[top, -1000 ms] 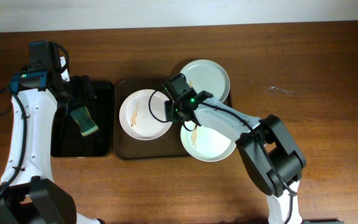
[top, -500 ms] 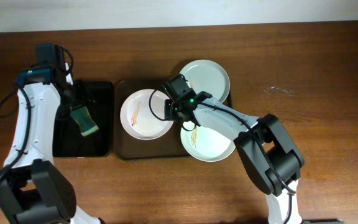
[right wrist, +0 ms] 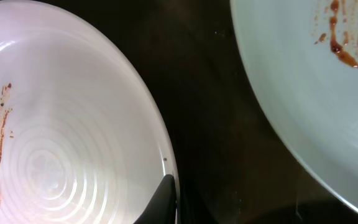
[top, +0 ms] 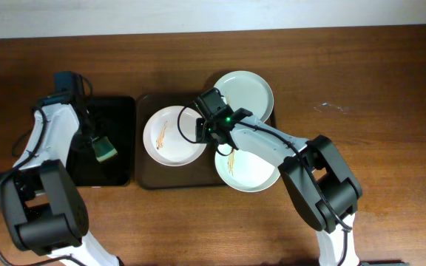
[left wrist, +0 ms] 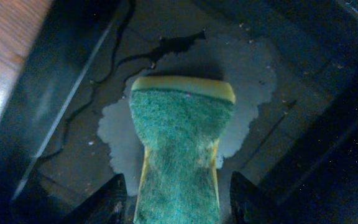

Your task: Clean dirty plates on tray and stack at the side

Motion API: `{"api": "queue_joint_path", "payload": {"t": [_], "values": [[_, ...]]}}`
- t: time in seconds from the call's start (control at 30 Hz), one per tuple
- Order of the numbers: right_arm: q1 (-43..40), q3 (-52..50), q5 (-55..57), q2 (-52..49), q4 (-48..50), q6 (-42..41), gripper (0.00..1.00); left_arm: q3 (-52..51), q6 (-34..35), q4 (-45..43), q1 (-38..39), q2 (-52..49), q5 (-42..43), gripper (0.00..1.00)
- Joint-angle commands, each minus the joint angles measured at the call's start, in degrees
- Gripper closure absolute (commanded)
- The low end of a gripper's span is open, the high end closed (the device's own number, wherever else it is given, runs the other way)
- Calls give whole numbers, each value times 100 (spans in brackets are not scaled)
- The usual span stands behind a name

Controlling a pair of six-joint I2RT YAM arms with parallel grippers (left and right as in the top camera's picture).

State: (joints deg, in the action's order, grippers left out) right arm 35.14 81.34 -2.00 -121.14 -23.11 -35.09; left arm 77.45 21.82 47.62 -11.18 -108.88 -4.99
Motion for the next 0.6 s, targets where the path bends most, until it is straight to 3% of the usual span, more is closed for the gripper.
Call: {"api": "queue_joint_path", "payload": {"t": [0.0, 0.13, 0.27, 0.37, 0.47, 0.57], "values": [[48, 42, 31, -116, -63, 31, 96, -442, 306, -387, -24, -155, -87, 50], [48, 42, 31, -116, -63, 31, 96, -774, 302, -837, -24, -181, -61, 63], [48, 42, 33, -116, -61, 31, 96, -1102, 302, -1318, -24, -181, -63, 64], [48, 42, 33, -116, -61, 31, 96, -1115, 302, -1386, -24, -181, -63, 97], [48, 42, 31, -116, -66, 31, 96, -1097, 286, -1440, -24, -173, 79, 99], [48, 42, -35, -116, -63, 33, 96, -962, -503, -1414, -24, -44, 750, 99]]}}
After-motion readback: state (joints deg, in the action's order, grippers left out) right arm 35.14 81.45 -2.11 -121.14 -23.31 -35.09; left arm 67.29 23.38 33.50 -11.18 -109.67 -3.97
